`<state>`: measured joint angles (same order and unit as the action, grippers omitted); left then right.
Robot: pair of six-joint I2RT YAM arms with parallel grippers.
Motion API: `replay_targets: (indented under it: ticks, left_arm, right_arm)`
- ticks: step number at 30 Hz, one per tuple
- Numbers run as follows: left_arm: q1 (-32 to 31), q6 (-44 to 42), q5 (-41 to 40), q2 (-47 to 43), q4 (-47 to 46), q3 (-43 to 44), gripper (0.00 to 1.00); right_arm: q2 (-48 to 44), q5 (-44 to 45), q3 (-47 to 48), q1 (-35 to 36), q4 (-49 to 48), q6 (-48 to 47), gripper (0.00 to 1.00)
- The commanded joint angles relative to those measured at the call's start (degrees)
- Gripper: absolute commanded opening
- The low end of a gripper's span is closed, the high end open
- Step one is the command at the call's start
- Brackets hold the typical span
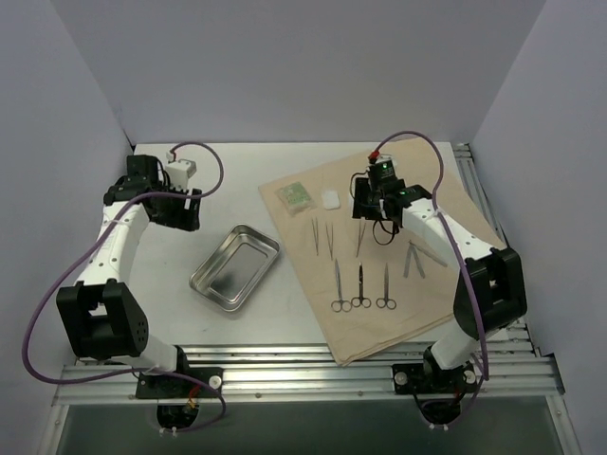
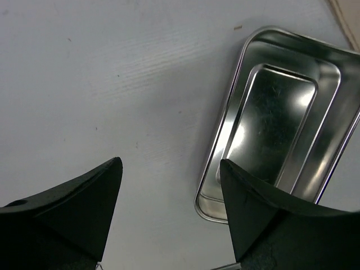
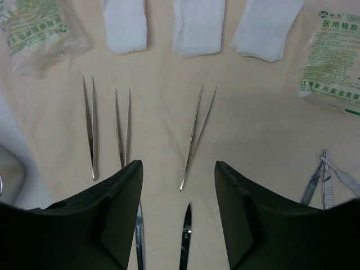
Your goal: Prepare the surgical pack
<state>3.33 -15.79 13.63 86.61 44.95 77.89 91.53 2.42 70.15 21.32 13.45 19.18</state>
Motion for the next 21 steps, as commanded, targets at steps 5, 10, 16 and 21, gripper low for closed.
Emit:
replay_targets:
  ticks: [5,10,16,21]
  left_arm:
    - [0.18,-2.05,-6.32,-3.20,4.71,-4.14,0.82]
    - [0.18,-3.02,-7.48,-3.29,2.87,-6.87,0.83]
    - [0.18,-3.02,-7.12,-2.50,1.20,-8.54,0.84]
    - [0.27,-3.02,-6.77,-1.88,0.76,-8.63,0.84]
  right_arm:
    - [8.83,1.01,4.91,0.04,2.72,3.23,0.40]
    - [10.78,2.77,3.51,0.12,1.49,4.37,0.34]
    - [14.47,0.32,2.01,0.12,-0.70,5.87,0.34]
    - [15.35,2.15,1.04,0.12,-1.85,6.66,0.33]
